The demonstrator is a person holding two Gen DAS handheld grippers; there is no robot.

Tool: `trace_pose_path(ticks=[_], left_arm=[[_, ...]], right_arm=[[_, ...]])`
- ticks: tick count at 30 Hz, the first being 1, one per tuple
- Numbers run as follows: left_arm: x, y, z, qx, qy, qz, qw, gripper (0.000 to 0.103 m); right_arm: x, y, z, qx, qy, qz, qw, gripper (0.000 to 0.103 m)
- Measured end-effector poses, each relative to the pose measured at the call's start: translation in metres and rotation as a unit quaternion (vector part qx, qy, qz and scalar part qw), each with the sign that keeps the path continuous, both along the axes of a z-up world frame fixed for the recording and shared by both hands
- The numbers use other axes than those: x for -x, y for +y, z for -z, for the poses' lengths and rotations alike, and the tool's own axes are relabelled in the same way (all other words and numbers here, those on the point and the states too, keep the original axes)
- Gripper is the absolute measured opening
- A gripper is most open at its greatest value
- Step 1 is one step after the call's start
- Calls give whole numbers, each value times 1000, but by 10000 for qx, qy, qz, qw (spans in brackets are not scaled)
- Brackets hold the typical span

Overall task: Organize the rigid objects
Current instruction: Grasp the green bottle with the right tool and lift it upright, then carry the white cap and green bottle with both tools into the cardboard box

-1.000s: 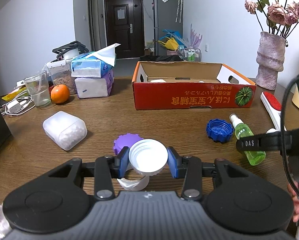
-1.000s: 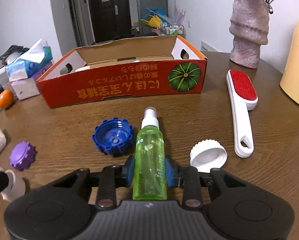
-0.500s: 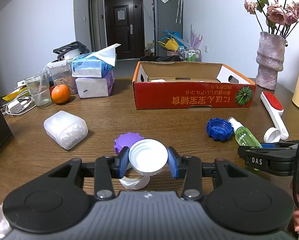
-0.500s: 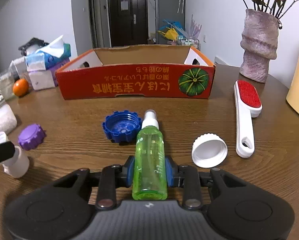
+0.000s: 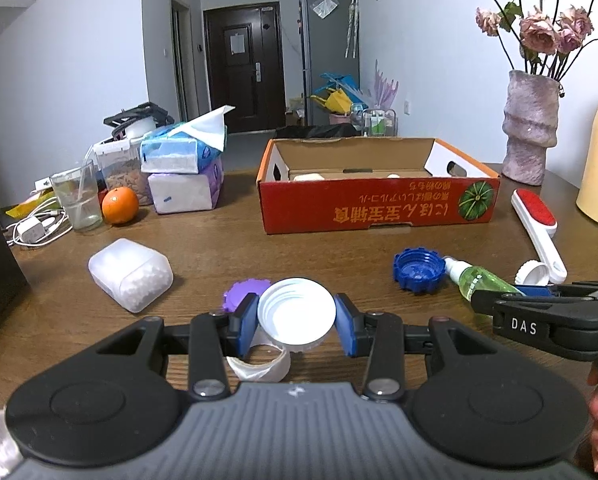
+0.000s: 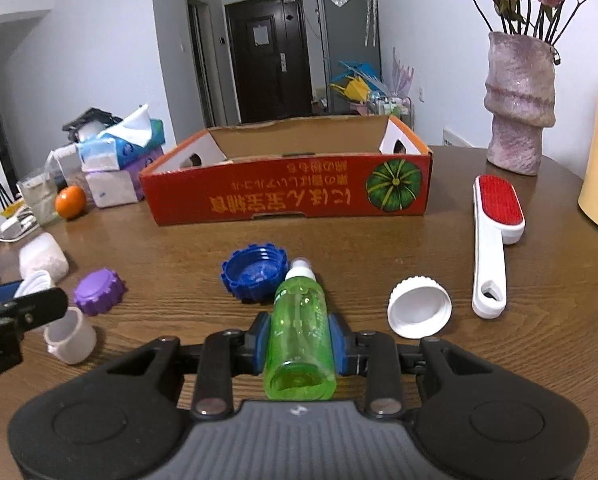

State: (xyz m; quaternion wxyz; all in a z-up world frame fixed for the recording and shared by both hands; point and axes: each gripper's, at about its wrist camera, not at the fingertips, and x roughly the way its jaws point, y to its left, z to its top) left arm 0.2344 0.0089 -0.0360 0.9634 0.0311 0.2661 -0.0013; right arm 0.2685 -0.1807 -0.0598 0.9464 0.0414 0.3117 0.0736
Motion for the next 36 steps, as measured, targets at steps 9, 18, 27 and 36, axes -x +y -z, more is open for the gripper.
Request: trace_pose_path(ticks=[9,18,27,36], left_arm=[[1,-8,-8,133,-37,-23,9999,42],[-3,-22,-23,187,-158,-5,9997,42],[-23,-36,-42,257,-362,-68,9990,42],[-52,-47,-55,393,-555,-213,9975,42]], right_arm=[[12,-11,-17,-282,-363,-4,9989,30],[18,-18,-36,-435,-740,-51,9963,30],[9,-30,-57,-491,-1110,-35,9926,30],[-10,-39,-71,-608,-1384,-26,9885,30]])
